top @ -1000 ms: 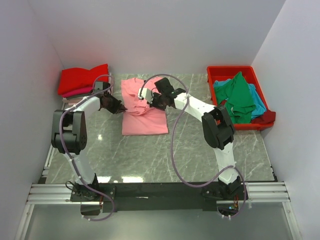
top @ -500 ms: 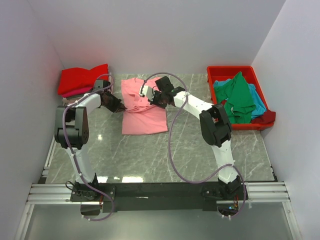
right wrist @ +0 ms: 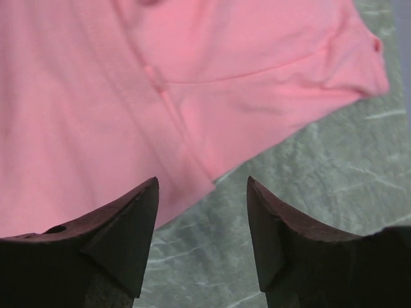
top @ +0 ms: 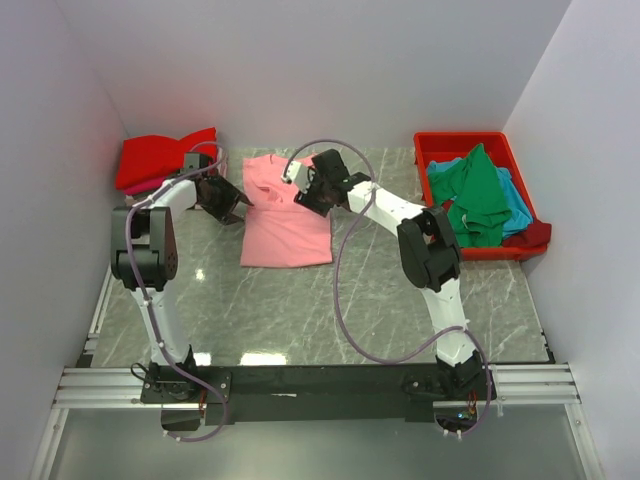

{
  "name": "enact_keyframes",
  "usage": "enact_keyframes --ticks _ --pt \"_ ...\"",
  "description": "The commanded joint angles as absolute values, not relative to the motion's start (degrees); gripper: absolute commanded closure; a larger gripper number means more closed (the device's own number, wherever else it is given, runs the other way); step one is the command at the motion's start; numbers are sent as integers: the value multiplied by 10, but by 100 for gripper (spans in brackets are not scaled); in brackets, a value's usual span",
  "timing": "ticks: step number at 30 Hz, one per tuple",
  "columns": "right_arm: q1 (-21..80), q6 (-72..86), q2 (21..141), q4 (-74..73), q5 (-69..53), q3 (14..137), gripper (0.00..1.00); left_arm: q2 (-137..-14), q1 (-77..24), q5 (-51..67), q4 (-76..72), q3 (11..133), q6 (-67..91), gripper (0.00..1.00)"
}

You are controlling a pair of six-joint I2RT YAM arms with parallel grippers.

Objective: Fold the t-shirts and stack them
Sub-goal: Fold the tshirt

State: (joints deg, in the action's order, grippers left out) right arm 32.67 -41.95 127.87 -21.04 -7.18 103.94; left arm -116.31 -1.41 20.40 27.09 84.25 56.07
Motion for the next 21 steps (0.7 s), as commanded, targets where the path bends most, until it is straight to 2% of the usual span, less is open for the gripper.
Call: enact_keyframes --ticks 1,5,7,9,11,13,15,19,21 --pt "309 -358 1274 -142 -26 1073 36 -1142 -3 233 277 855 513 40" --pt "291 -340 1249 -176 -74 1080 36 -1086 -2 231 251 831 474 36" --pt "287 -371 1210 -209 -176 1057 34 -1035 -2 224 244 810 455 33" --pt "284 -483 1156 -303 -265 1028 33 -977 -2 208 251 764 446 33" --pt "286 -588 1109 -333 -355 935 33 -935 -4 200 259 694 445 33" --pt "293 -639 1035 -316 -383 818 31 -874 -9 188 262 637 452 33" --pt "316 -669 986 -268 -362 729 29 -819 -11 178 259 555 464 33" --pt "359 -641 967 -186 -283 660 29 -773 -22 178 227 444 522 33" --pt "377 -630 974 -162 -229 643 29 -776 -32 181 215 429 543 32"
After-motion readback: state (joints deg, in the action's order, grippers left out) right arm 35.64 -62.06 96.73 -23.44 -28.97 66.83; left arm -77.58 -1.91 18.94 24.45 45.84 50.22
